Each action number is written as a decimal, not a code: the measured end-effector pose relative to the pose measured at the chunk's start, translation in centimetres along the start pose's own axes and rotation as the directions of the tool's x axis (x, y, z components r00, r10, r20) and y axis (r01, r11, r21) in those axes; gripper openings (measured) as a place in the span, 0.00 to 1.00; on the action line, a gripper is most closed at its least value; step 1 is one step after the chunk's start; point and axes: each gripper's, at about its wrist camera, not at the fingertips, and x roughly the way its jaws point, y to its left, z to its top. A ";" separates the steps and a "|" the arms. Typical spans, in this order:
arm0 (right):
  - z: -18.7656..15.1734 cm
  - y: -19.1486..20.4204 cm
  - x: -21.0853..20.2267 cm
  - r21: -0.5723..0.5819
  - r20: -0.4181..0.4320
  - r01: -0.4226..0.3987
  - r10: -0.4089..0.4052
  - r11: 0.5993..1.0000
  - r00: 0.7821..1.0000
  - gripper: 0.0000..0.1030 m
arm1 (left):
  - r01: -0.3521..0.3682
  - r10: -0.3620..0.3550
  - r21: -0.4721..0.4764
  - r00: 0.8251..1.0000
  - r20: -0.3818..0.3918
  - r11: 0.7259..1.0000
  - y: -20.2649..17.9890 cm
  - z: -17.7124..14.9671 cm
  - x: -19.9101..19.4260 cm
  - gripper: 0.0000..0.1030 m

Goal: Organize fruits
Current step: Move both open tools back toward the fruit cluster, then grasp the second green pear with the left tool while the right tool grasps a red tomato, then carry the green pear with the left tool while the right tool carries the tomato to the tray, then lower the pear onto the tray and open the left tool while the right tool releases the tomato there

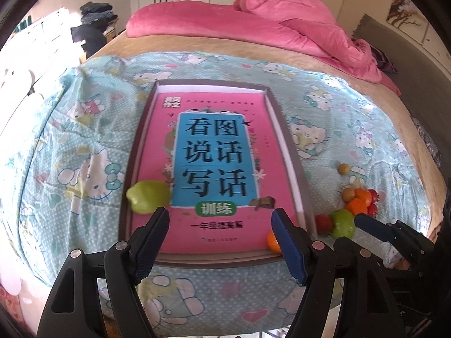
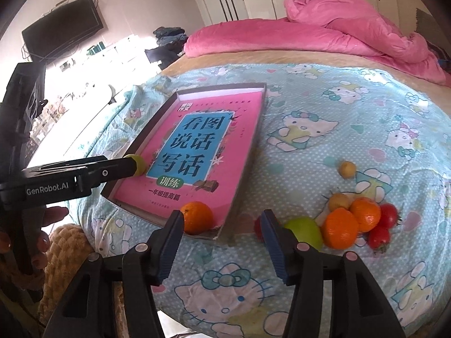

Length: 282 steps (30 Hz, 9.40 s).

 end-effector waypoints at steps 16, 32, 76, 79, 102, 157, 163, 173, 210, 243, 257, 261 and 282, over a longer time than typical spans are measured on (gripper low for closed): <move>-0.6 -6.2 -4.2 0.095 0.074 0.085 -0.092 0.992 0.993 0.56 | 0.042 -0.043 0.120 0.999 0.006 0.992 -5.3 -0.2 -1.1 0.74; -2.1 -11.3 -5.6 0.201 0.061 0.150 -0.165 0.968 0.984 0.56 | 0.103 -0.095 0.263 0.995 -0.042 0.959 -11.2 -1.8 -0.1 0.74; -3.8 -15.4 0.2 0.179 -0.089 0.239 -0.226 0.954 0.970 0.47 | 0.261 -0.111 0.622 0.957 -0.270 0.738 -19.8 -2.3 8.3 0.74; -3.8 -15.4 0.6 0.162 -0.091 0.248 -0.236 0.955 0.967 0.40 | 0.267 -0.110 0.631 0.954 -0.278 0.728 -20.0 -2.4 8.7 0.74; -3.7 -16.2 0.6 0.212 -0.074 0.169 -0.156 0.963 0.985 0.28 | 0.292 -0.135 0.580 0.945 -0.298 0.761 -20.2 -2.7 10.9 0.57; 0.6 -0.7 -1.0 -0.051 0.035 -0.044 0.046 0.998 0.998 0.28 | 0.057 -0.054 0.033 0.996 -0.069 0.998 3.3 -0.8 2.2 0.57; 1.6 2.5 0.2 -0.113 0.011 -0.073 0.075 0.991 0.997 0.28 | 0.042 -0.043 -0.019 0.996 -0.076 0.999 5.6 -1.4 2.7 0.57; 2.4 6.0 3.3 -0.188 -0.037 -0.102 0.097 0.977 0.995 0.28 | 0.026 -0.029 -0.039 0.996 -0.086 0.999 6.6 -1.8 3.7 0.57; 1.5 7.9 9.4 -0.235 -0.172 -0.101 0.061 0.967 0.983 0.29 | 0.022 -0.026 -0.044 0.996 -0.081 0.999 6.7 -2.1 5.5 0.57; 1.4 6.1 5.4 -0.165 -0.113 -0.103 0.085 0.981 0.990 0.29 | 0.076 -0.074 0.025 0.995 -0.061 0.997 4.0 -2.1 5.1 0.60; 1.4 5.2 4.8 -0.133 -0.104 -0.092 0.078 0.987 0.992 0.35 | 0.076 -0.075 0.021 0.996 -0.044 0.997 4.3 -1.8 4.3 0.70; 1.4 5.0 4.6 -0.125 -0.097 -0.089 0.077 0.988 0.992 0.36 | 0.075 -0.074 0.023 0.997 -0.033 0.997 4.3 -1.6 3.9 0.73; 1.6 3.1 2.9 -0.069 -0.050 -0.072 0.069 0.995 0.996 0.49 | 0.073 -0.074 0.054 0.997 0.015 0.996 2.0 -0.6 1.3 0.74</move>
